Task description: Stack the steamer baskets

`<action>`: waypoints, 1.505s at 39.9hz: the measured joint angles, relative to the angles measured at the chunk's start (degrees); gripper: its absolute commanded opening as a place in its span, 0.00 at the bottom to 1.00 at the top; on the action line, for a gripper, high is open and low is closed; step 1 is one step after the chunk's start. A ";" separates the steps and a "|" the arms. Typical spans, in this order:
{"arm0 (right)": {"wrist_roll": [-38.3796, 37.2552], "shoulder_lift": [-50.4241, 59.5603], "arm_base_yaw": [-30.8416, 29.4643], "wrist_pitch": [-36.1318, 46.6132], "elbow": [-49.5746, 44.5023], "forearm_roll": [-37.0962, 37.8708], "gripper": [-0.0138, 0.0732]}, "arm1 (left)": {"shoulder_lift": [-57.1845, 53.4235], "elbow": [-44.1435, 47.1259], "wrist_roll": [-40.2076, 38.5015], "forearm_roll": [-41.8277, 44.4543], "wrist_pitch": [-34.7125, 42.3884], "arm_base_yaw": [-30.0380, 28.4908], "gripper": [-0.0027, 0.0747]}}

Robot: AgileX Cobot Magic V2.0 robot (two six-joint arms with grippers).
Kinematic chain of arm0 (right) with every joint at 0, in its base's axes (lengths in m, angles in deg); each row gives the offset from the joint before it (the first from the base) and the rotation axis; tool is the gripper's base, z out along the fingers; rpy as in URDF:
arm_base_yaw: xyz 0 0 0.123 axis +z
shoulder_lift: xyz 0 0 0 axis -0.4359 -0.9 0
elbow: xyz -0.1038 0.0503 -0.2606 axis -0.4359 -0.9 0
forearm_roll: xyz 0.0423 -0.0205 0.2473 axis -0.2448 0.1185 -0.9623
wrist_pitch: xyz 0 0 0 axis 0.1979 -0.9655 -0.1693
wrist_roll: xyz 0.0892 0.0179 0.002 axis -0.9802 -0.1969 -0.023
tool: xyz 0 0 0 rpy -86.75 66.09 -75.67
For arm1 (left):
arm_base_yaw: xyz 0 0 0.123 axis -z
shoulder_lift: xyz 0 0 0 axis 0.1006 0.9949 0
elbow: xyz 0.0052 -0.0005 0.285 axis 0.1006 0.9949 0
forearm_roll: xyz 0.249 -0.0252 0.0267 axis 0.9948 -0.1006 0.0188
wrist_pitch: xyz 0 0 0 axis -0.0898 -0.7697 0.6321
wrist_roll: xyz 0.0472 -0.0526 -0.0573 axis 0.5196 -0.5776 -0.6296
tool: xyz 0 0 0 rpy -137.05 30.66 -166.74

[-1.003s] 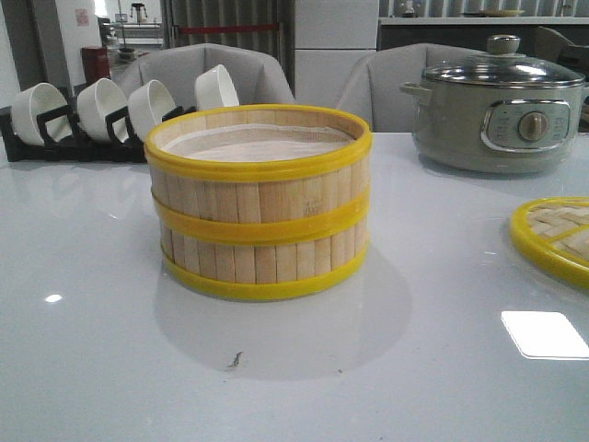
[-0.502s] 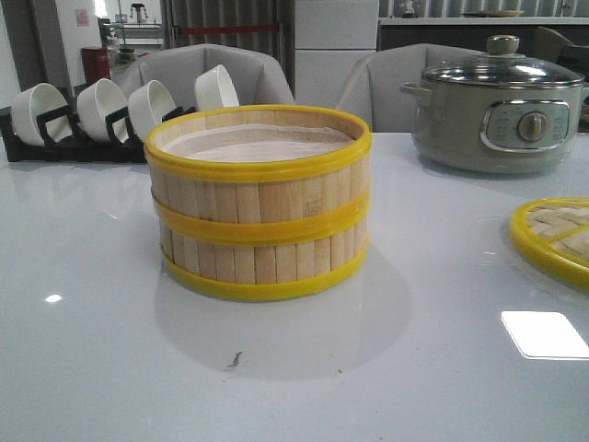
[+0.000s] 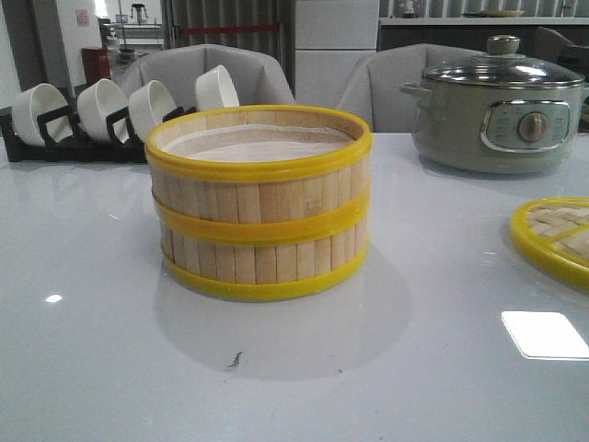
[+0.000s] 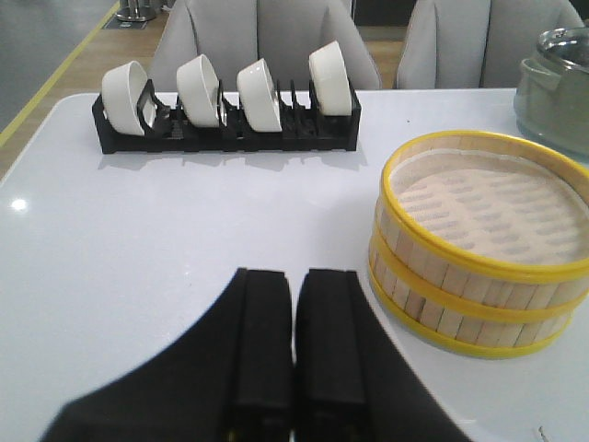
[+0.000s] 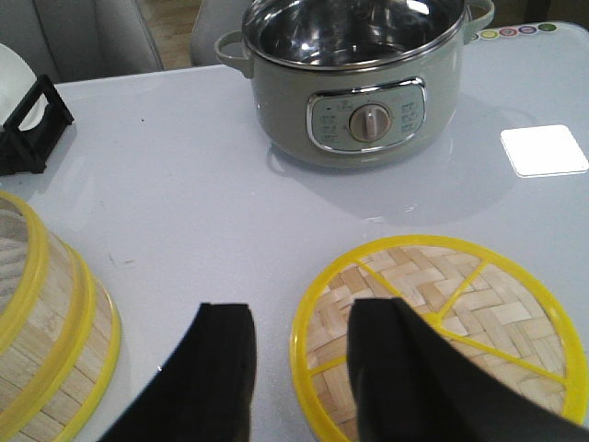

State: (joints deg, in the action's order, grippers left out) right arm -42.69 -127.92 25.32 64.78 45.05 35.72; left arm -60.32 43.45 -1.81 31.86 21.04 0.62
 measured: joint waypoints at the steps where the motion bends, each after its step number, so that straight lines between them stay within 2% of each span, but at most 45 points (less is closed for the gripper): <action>1: 0.00 0.00 0.00 0.00 0.00 0.00 0.58 | -0.12 0.39 -0.09 0.00 0.39 0.00 0.15; 6: 0.00 0.00 0.00 0.00 0.00 0.00 0.57 | -0.12 1.47 -0.13 0.00 1.92 0.00 0.15; 8: 0.00 0.00 0.00 0.00 0.00 0.00 0.54 | -0.12 1.47 -0.22 0.00 2.33 0.00 0.15; 12: 0.00 0.00 0.00 -0.11 0.00 0.00 0.36 | -0.12 1.47 -0.22 0.00 2.96 0.00 0.15; 15: 0.00 0.00 0.00 -0.67 0.00 0.00 0.18 | -0.12 1.47 -0.22 0.10 2.96 0.00 0.15; 31: 0.00 0.00 0.00 -7.17 0.00 0.00 0.23 | -0.12 1.47 -0.35 0.10 2.96 0.00 0.15; 42: 0.00 0.00 0.00 -11.97 0.00 0.00 0.50 | -0.12 1.47 -0.35 0.10 2.96 0.00 0.15; 60: 0.20 -3.49 0.00 -16.57 0.00 1.66 0.49 | -0.12 1.47 -0.35 0.10 2.96 0.00 0.15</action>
State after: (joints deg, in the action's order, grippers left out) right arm -42.49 -131.42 25.32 48.21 45.05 37.38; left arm -60.44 44.93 -2.16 31.96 24.00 0.62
